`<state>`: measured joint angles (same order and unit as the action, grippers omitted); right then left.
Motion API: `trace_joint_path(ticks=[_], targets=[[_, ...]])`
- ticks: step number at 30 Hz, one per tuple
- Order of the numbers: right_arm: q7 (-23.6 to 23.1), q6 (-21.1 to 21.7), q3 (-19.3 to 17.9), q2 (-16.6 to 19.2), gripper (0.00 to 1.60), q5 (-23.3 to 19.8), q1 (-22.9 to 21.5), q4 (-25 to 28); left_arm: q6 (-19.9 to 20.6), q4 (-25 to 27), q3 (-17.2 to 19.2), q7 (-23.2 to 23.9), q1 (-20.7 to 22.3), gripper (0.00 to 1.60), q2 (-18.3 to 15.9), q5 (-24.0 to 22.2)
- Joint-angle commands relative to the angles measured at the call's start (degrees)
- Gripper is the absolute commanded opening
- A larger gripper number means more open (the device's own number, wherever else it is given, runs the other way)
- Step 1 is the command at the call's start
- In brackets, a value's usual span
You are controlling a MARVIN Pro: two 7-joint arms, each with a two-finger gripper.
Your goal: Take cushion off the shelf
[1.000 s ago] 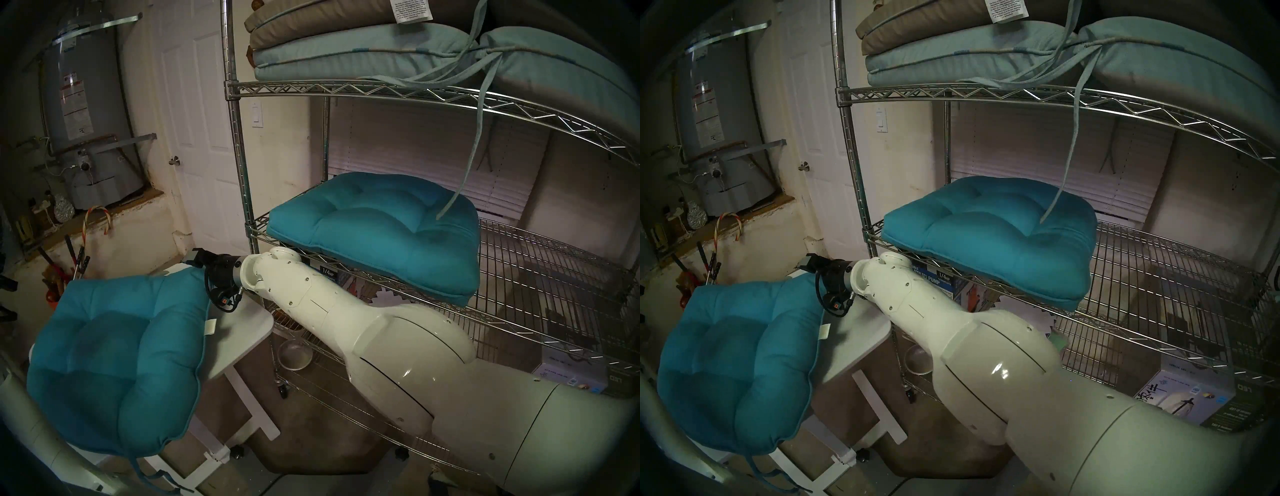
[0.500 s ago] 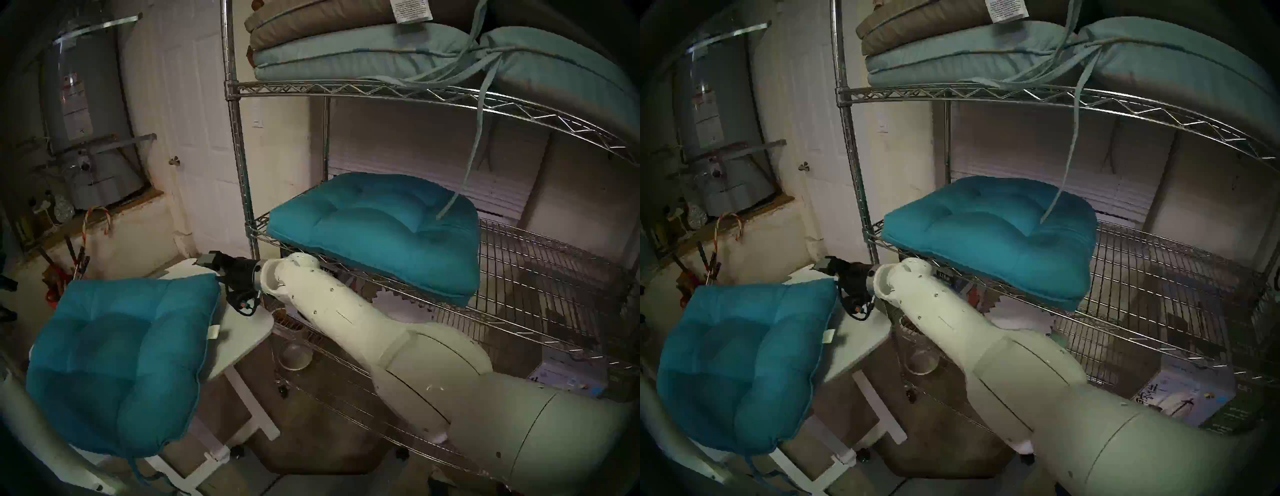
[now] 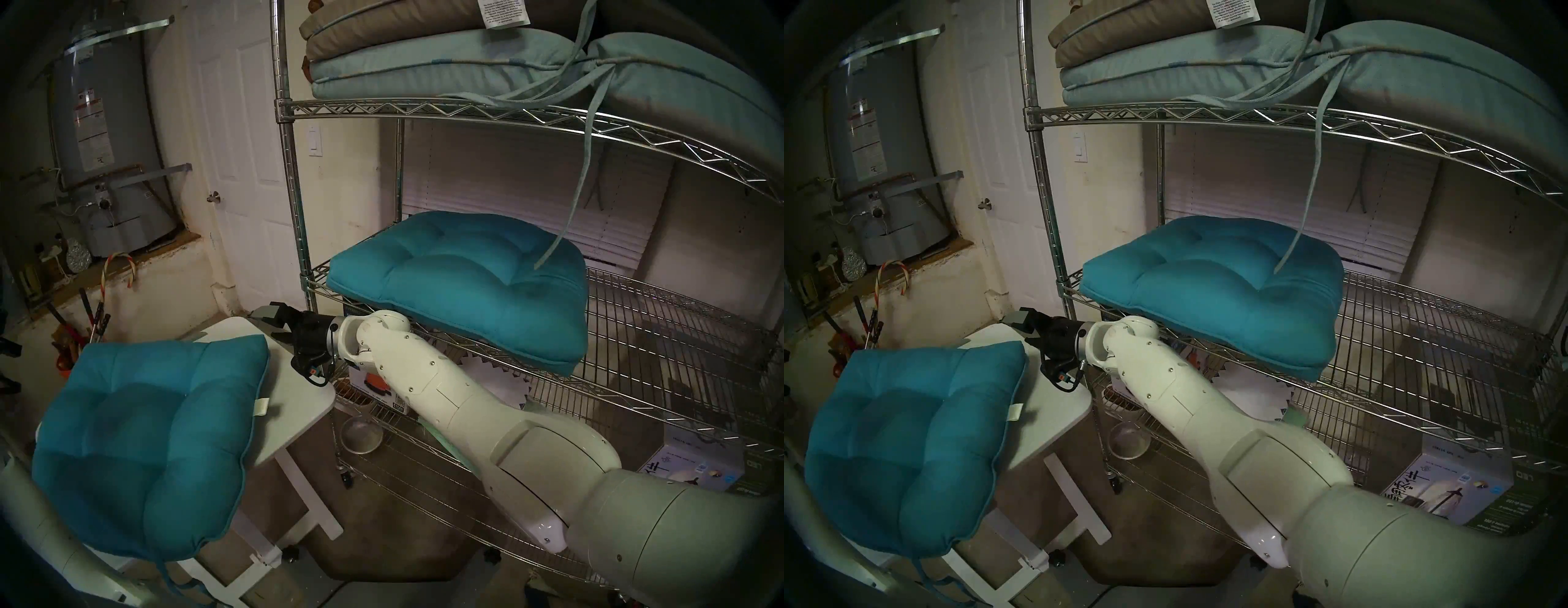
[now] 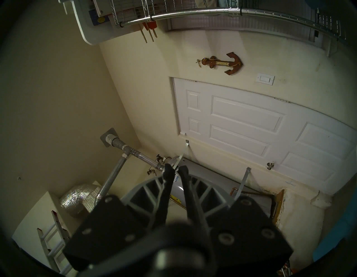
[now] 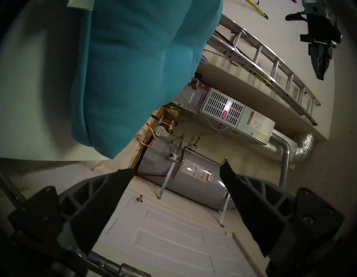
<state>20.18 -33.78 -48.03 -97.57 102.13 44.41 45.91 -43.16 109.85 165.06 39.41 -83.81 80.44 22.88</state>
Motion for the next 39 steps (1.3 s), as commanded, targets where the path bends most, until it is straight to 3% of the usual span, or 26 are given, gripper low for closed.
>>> trace_joint_path(ticks=[1,15,30,33,39], targets=[[2.1,-0.7,-1.6,1.6,1.60,-1.9,2.4,6.6,-0.1,0.7,-0.1,-0.3,0.1,0.68,-0.6,-0.1],[5.0,-3.1,-5.3,5.9,1.60,-6.0,10.1,17.1,-0.1,0.6,-0.1,-0.3,0.1,0.68,-0.6,-0.1],[7.2,-5.0,-6.8,8.8,1.60,-7.8,15.5,26.6,-0.1,0.6,-0.1,-0.3,0.1,0.68,-0.6,-0.1],[7.0,-5.1,-7.3,10.2,1.60,-7.9,17.4,31.2,-0.1,0.6,-0.1,-0.3,0.1,0.68,-0.6,-0.1],[7.3,-5.3,-8.4,12.0,1.60,-8.3,19.5,33.0,-0.1,0.5,-0.1,-0.2,0.1,0.68,-0.6,-0.1]])
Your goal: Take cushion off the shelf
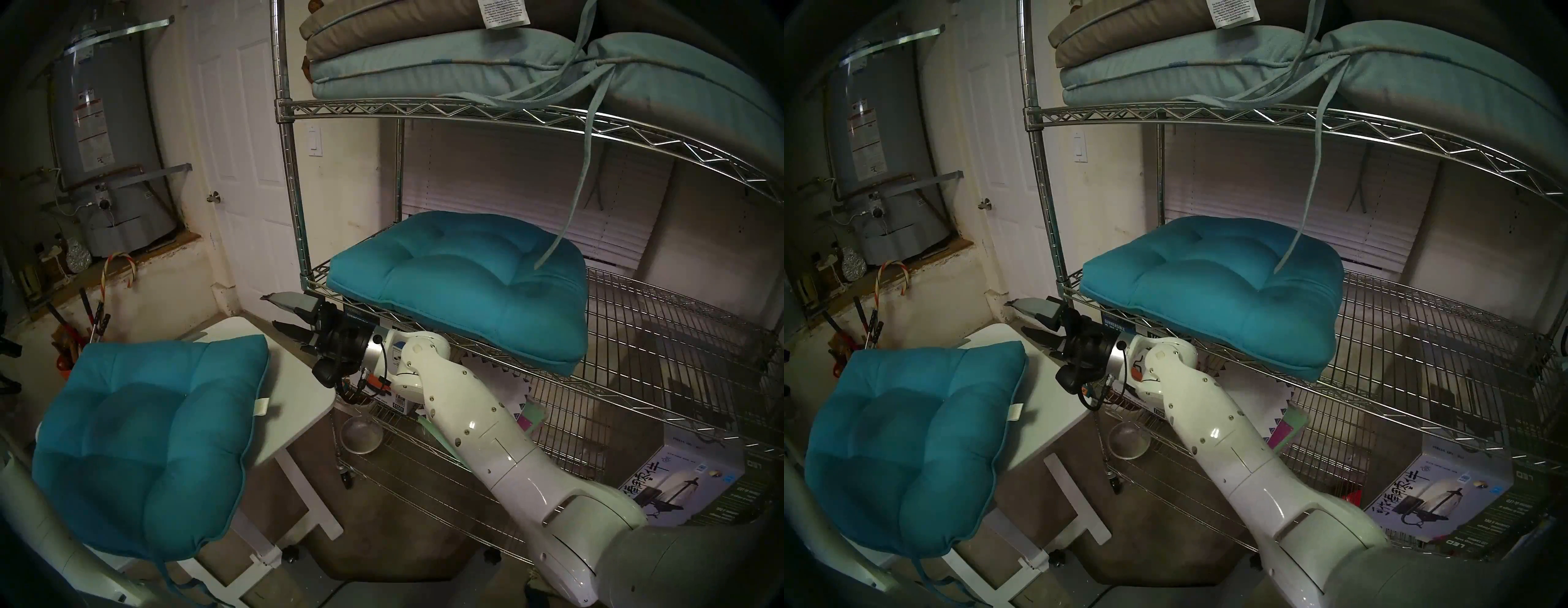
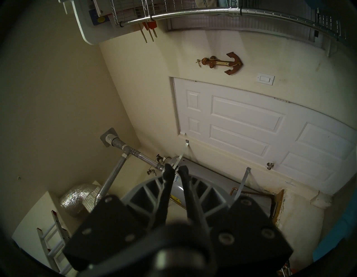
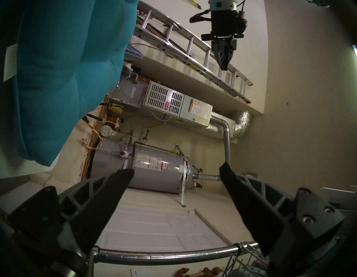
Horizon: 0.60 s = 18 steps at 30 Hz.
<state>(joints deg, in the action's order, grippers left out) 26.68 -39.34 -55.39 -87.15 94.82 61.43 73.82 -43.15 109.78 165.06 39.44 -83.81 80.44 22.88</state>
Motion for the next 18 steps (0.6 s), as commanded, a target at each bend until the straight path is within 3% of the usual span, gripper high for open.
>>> trace_joint_path(ticks=[1,18], targets=[[0.5,0.2,-1.3,2.3,1.60,-1.0,3.4,7.4,-0.1,0.6,-0.1,-0.3,0.1,0.68,-0.6,-0.1],[-0.8,1.1,-5.9,8.9,1.60,-1.5,11.7,18.8,-0.1,0.6,-0.1,-0.3,0.1,0.68,-0.6,-0.1]])
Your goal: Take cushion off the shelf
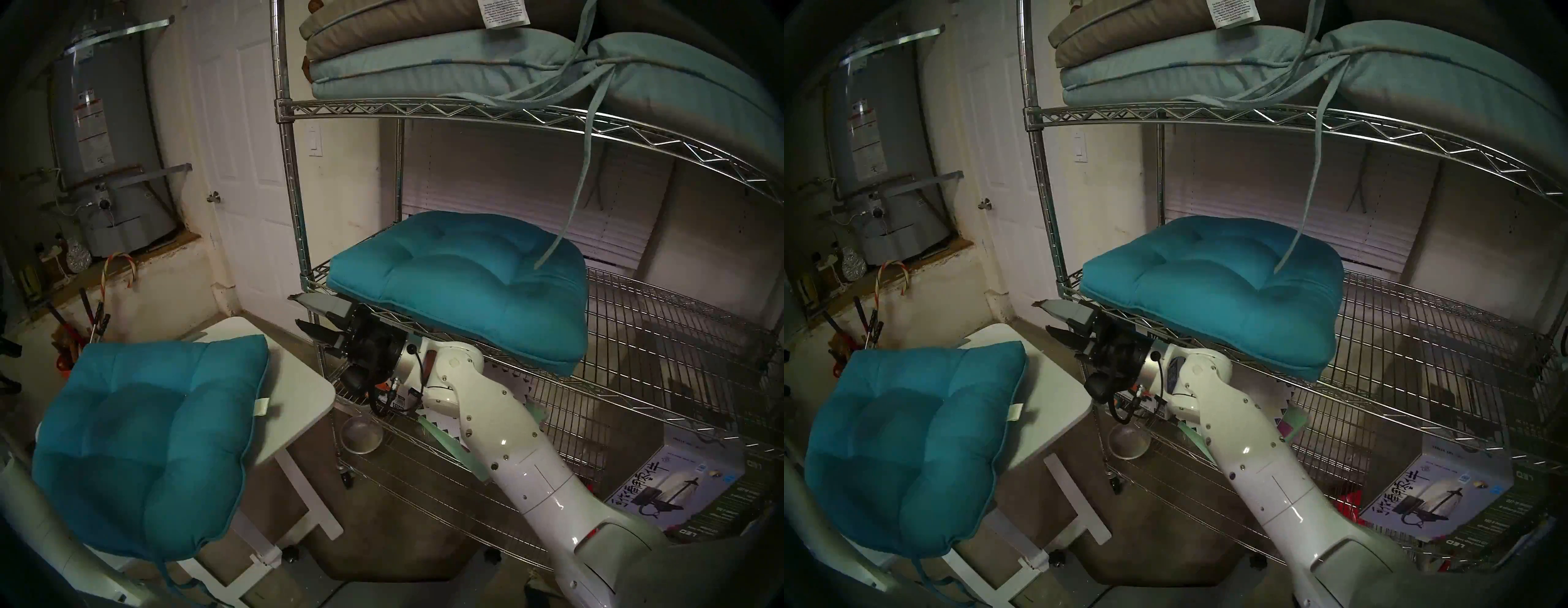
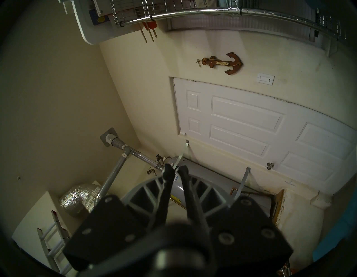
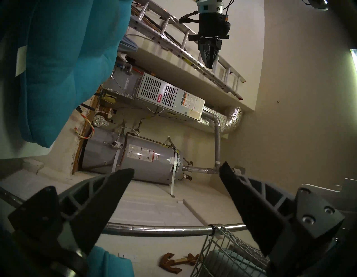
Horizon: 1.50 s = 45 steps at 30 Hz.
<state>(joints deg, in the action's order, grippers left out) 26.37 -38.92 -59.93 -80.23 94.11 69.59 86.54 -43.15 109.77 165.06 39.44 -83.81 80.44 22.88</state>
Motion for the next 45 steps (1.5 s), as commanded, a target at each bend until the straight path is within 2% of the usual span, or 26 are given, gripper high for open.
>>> trace_joint_path(ticks=[1,7,15,21,35,36,41,43,45], targets=[[-0.6,0.7,-1.5,2.2,1.60,-0.8,3.9,6.6,-0.1,0.7,-0.1,-0.3,0.1,0.68,-0.6,-0.1],[-1.8,1.4,-2.7,3.5,1.60,-1.2,7.0,10.6,-0.1,0.7,-0.1,-0.3,0.1,0.68,-0.6,-0.1],[-5.7,2.8,-4.6,4.5,1.60,-2.0,10.9,16.8,-0.1,0.8,-0.1,-0.3,0.1,0.68,-0.7,-0.1],[-9.9,4.3,-6.5,6.1,1.60,-2.2,14.7,20.9,-0.1,0.8,-0.1,-0.3,0.0,0.68,-0.7,-0.1],[-23.6,8.9,-15.0,11.0,1.60,-4.8,27.2,32.5,-0.1,0.9,-0.1,-0.4,0.0,0.68,-0.7,-0.1],[-24.2,9.0,-15.1,11.4,1.60,-5.2,26.9,32.2,-0.4,0.9,-0.1,-0.2,-0.1,1.60,-0.7,0.0],[-29.5,10.8,-18.7,12.5,1.60,-7.1,31.4,36.5,-1.2,1.7,-1.5,0.2,0.2,1.60,-0.5,-0.2],[-30.0,10.9,-19.5,12.8,1.60,-7.3,32.0,37.0,-1.6,1.8,-2.3,0.2,0.4,1.60,-0.4,0.0],[-32.4,11.5,-21.9,13.1,1.60,-8.4,34.3,39.2,-2.3,2.4,-4.7,0.3,1.0,1.60,0.2,0.7]])
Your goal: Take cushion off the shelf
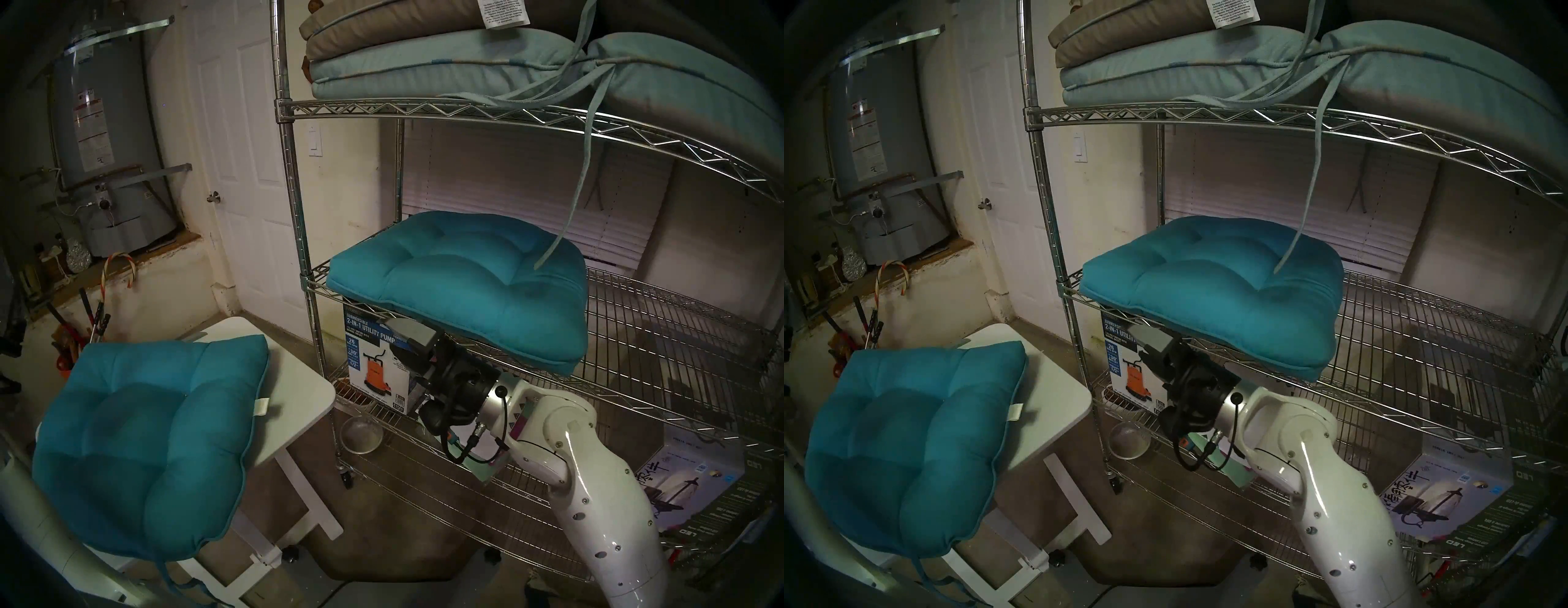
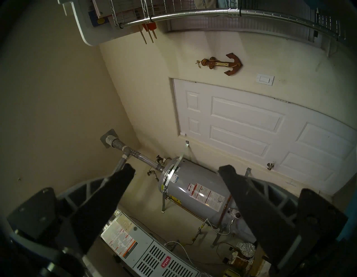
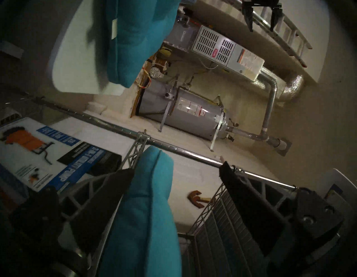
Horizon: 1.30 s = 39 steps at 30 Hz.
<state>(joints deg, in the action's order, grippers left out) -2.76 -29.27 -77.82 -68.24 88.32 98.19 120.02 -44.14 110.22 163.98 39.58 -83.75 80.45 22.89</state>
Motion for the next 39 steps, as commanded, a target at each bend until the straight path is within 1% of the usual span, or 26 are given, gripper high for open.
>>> trace_joint_path(ticks=[1,2,3,4,5,6,7,8,9,10,12,13,17,19,21,22,24,27,28,31,34,35,36,37,38,39], targets=[[-4.2,2.1,-5.1,1.2,1.60,-3.1,6.8,6.7,-1.8,2.2,-4.8,0.3,1.1,1.60,0.4,1.1],[-4.2,2.1,-5.1,1.2,1.60,-3.1,6.8,6.7,-1.8,2.2,-4.8,0.3,1.1,1.60,0.4,1.1],[-5.2,2.2,-6.4,1.4,1.60,-3.8,7.7,7.5,-2.4,2.8,-6.8,0.4,1.4,1.60,1.1,1.7],[-5.2,2.2,-6.4,1.4,1.60,-3.8,7.7,7.5,-2.4,2.8,-6.8,0.4,1.4,1.60,1.1,1.7],[-6.2,2.4,-7.4,1.4,1.60,-4.2,9.0,8.8,-2.4,3.2,-7.8,0.5,1.6,1.60,1.4,2.1],[-6.7,2.4,-8.6,1.5,1.60,-4.8,9.5,9.0,-3.2,3.8,-10.2,0.7,1.7,1.60,2.3,2.9],[-7.4,2.4,-9.3,1.5,1.60,-5.4,10.1,9.4,-3.4,4.2,-11.1,0.6,1.9,1.60,3.0,3.6],[-8.0,2.3,-10.0,1.5,1.60,-6.0,10.6,9.9,-3.6,4.6,-11.9,0.6,2.1,1.60,3.6,4.3],[-8.0,2.3,-10.0,1.5,1.60,-6.0,10.6,9.9,-3.6,4.6,-11.9,0.6,2.1,1.60,3.6,4.3],[-8.9,2.2,-11.2,1.5,1.60,-7.0,11.1,10.3,-4.0,5.4,-13.7,0.6,2.2,1.60,5.0,5.8],[-9.6,2.0,-12.2,1.6,1.60,-8.1,11.4,10.4,-4.2,6.2,-15.1,0.4,2.3,1.60,6.5,7.3],[-9.6,2.0,-12.2,1.6,1.60,-8.1,11.4,10.4,-4.2,6.2,-15.1,0.4,2.3,1.60,6.5,7.3],[-11.0,1.2,-13.7,2.0,1.60,-10.3,11.8,10.6,-4.1,8.0,-16.7,-0.3,2.8,1.60,9.3,11.0],[-11.6,0.6,-14.3,2.4,1.60,-11.4,11.8,10.7,-4.1,8.6,-16.9,-0.9,3.3,1.60,10.4,12.9],[-11.9,0.4,-14.2,2.6,1.60,-11.6,11.6,10.5,-3.8,8.9,-17.0,-1.3,3.6,1.60,11.1,14.1],[-12.8,1.1,-13.4,2.0,1.60,-10.7,11.4,10.5,-3.1,8.8,-17.0,-1.1,3.8,1.60,10.7,13.8],[-13.1,1.6,-13.0,1.6,1.60,-10.4,11.3,10.6,-2.9,8.6,-16.9,-0.9,3.8,1.60,10.1,13.3],[-14.3,3.3,-11.2,0.0,1.60,-9.1,11.6,12.1,-1.9,7.1,-15.9,0.1,4.0,1.60,7.2,10.6],[-14.6,3.6,-10.6,-0.3,1.60,-8.6,11.7,12.5,-2.0,6.5,-15.5,0.1,4.2,1.60,6.4,10.5],[-15.8,5.6,-7.9,-1.6,1.60,-6.5,12.3,13.9,-1.7,3.1,-14.2,0.5,5.1,1.60,3.4,9.8],[-16.9,7.0,-4.9,-2.7,1.60,-4.7,12.7,15.2,-1.6,0.2,-12.5,1.1,6.4,1.60,1.9,9.7],[-17.3,7.6,-3.7,-3.1,1.60,-3.9,12.8,15.6,-1.3,-1.0,-12.3,1.3,6.2,1.60,0.3,9.1],[-17.6,7.9,-2.8,-3.4,1.60,-3.4,12.9,15.8,-1.4,-1.3,-11.4,1.6,7.2,1.60,1.0,9.2],[-18.1,8.5,-1.6,-3.8,1.60,-2.7,13.1,16.1,-1.1,-3.1,-11.4,1.8,6.6,1.60,-1.5,8.6],[-18.3,8.8,-0.7,-4.1,1.60,-2.2,13.3,16.3,-1.2,-3.3,-10.5,2.2,7.5,1.60,-0.3,9.1],[-18.8,9.4,0.4,-4.5,1.60,-1.3,13.4,16.5,-1.1,-4.7,-10.3,2.5,7.6,1.60,-1.7,8.6]])
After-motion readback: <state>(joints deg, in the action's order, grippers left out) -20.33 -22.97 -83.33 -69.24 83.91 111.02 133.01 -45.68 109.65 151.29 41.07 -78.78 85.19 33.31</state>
